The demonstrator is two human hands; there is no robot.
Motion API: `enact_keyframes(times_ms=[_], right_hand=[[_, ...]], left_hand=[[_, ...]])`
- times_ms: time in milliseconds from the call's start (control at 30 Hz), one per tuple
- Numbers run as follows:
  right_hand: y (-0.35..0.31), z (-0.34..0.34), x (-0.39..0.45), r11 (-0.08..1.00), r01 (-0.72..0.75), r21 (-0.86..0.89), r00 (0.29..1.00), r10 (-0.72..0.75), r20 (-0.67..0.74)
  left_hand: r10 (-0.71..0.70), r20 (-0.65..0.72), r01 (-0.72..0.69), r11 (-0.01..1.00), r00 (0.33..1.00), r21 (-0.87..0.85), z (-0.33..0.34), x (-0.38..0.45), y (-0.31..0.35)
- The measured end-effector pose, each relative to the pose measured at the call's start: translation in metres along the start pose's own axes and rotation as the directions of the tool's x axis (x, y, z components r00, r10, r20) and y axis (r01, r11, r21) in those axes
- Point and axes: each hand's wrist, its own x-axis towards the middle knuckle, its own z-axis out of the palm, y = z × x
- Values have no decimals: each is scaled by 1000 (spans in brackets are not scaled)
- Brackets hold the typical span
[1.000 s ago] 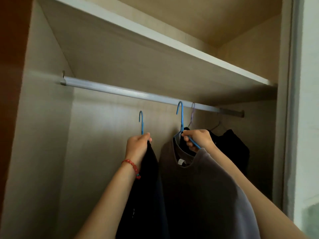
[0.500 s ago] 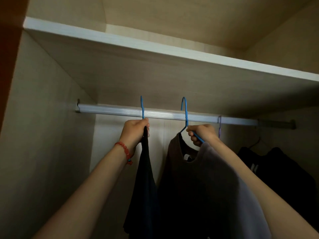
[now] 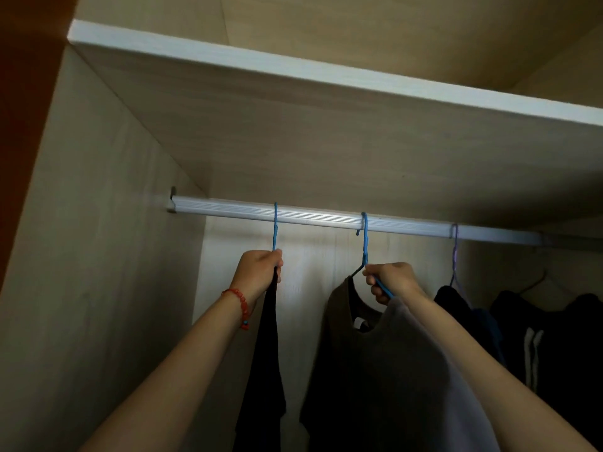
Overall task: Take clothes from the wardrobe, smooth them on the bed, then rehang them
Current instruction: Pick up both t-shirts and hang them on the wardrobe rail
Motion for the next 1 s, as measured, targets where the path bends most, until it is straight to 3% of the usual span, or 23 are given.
enact_keyframes(times_ms=[267,700,1000], right_hand=[[3,17,0,1000,26,13,1000,-26,12],[0,46,-7,999,19,50,1000,-18,-8],[3,33,-7,999,2,53,993,4,-122]], left_hand=[[2,-133,-4,1000,991,-10,-25,9,-9],[-39,-50,39,999,998,-1,-51,13,-9],[-36,-60,38,999,998,28,-57,8,-6]])
